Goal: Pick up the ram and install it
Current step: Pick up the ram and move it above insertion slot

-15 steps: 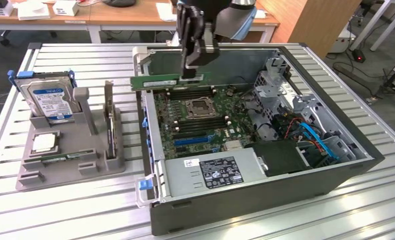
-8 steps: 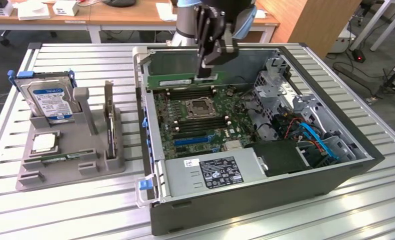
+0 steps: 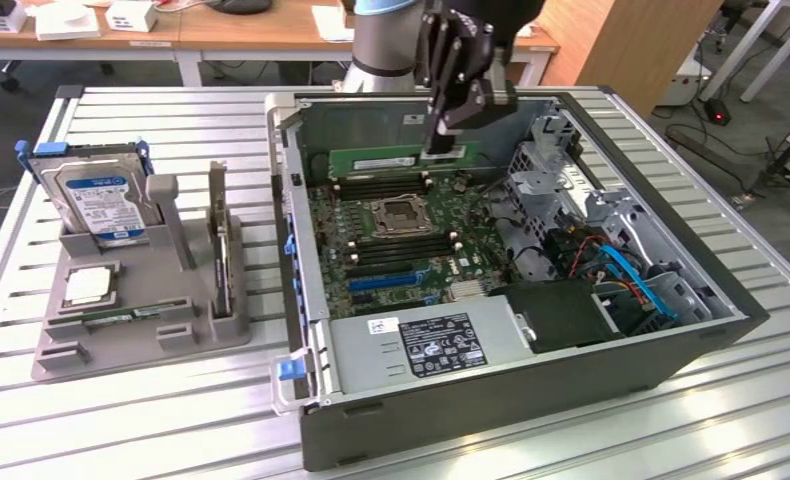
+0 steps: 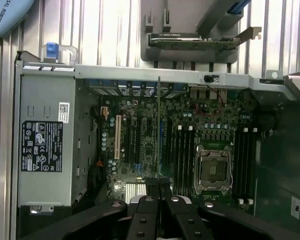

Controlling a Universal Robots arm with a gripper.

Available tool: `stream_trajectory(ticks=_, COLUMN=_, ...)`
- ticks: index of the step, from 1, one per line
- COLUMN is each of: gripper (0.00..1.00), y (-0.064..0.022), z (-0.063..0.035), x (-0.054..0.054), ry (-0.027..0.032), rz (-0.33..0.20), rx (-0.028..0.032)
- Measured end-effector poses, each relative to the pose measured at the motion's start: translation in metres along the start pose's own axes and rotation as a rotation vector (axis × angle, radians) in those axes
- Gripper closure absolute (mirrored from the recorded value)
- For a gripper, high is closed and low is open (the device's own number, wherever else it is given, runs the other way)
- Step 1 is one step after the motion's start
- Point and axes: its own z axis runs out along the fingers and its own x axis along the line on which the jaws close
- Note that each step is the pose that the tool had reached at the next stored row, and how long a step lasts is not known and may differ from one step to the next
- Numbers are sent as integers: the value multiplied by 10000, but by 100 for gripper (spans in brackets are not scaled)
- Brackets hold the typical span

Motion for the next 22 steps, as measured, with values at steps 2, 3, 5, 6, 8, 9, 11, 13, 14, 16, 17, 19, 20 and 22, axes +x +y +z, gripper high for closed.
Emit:
stream_trajectory(ticks=2, gripper=89, y=-70, z=-3, x=2, ry=0, rz=2, rx=-2)
stream_trajectory(ticks=3, gripper=89, y=-103, z=-4, x=2, ry=-1, rz=1, rx=-2)
stream_trajectory(ticks=5, gripper=89, y=-165, z=-6, x=4, ry=-1, rz=0, rx=-3)
stream_trajectory(ticks=6, gripper=89, y=-194, z=-7, x=5, ry=-1, rz=2, rx=-4)
stream_trajectory(ticks=8, gripper=89, y=-248, z=-9, x=6, ry=-1, rz=2, rx=-5)
stream_trajectory(ticks=9, gripper=89, y=-274, z=-9, x=7, ry=-1, rz=3, rx=-6)
stream_trajectory(ticks=11, gripper=89, y=-327, z=-11, x=9, ry=-1, rz=4, rx=-10)
stream_trajectory(ticks=13, gripper=89, y=-377, z=-12, x=10, ry=0, rz=7, rx=-13)
stream_trajectory(ticks=14, gripper=89, y=-402, z=-13, x=11, ry=-1, rz=8, rx=-16)
stream_trajectory(ticks=16, gripper=89, y=-452, z=-14, x=12, ry=-1, rz=9, rx=-21)
stream_trajectory(ticks=17, gripper=89, y=-475, z=-14, x=13, ry=-2, rz=11, rx=-24)
stream_trajectory(ticks=19, gripper=89, y=-517, z=-15, x=14, ry=-2, rz=18, rx=-29)
stream_trajectory(ticks=20, gripper=89, y=-537, z=-15, x=14, ry=-2, rz=20, rx=-32)
stream_trajectory(ticks=22, gripper=89, y=-576, z=-16, x=15, ry=-3, rz=29, rx=-38)
